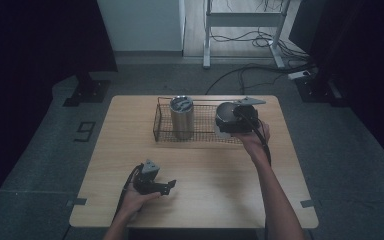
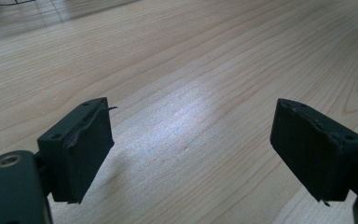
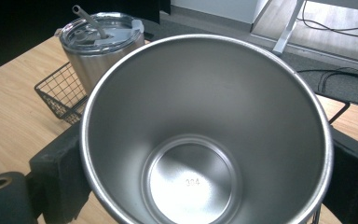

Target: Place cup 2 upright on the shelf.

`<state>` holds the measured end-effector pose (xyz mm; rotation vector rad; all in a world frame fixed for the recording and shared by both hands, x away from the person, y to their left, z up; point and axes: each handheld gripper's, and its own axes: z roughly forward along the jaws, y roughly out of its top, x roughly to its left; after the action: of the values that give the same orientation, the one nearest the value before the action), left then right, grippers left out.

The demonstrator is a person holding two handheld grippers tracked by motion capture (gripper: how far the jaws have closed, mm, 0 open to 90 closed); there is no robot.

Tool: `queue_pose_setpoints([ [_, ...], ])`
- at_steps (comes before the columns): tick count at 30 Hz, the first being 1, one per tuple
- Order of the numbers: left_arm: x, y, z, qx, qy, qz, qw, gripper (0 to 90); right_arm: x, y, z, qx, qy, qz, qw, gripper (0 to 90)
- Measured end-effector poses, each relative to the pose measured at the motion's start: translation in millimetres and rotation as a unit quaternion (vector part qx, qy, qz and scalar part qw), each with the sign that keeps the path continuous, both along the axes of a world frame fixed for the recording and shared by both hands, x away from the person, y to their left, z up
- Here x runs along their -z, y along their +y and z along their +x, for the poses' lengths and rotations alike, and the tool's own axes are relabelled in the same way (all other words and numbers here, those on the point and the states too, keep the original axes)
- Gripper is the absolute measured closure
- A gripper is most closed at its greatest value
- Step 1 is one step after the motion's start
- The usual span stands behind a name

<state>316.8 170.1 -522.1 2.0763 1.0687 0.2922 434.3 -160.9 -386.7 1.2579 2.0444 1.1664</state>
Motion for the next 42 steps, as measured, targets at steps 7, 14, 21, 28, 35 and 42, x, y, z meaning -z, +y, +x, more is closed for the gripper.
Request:
queue_pose_setpoints([
  [7, -0.9, 0.8, -0.2, -0.002, -0.001, -0.002, 1.0000, 13.1, -0.3, -0.6, 9.9, 0.005, 0.000, -0.003, 1.0000, 7.0],
  [14, -0.3, 1.4, 0.2, -0.001, -0.001, 0.000, 1.0000, 13.2, 2.1, -0.4, 20.8, 0.008, 0.007, -0.003, 0.9999, 7.0],
  [21, 0.1, 1.6, 0.2, 0.000, 0.001, 0.000, 1.0000, 13.4, 4.6, 0.5, 30.3, 0.007, 0.012, -0.006, 0.9999, 7.0],
  [28, -0.5, 2.5, 0.3, -0.001, 0.002, -0.003, 1.0000, 13.4, 3.7, 2.7, 38.1, 0.008, 0.014, -0.013, 0.9998, 7.0],
  [35, 0.9, 1.4, 0.4, -0.001, 0.004, -0.002, 1.0000, 13.4, 3.8, 2.0, 47.3, 0.011, 0.014, -0.015, 0.9997, 7.1],
  [42, 1.5, 2.0, 0.4, 0.000, 0.005, 0.002, 1.0000, 13.4, 6.8, -0.9, 56.2, 0.015, 0.018, -0.019, 0.9996, 7.0],
])
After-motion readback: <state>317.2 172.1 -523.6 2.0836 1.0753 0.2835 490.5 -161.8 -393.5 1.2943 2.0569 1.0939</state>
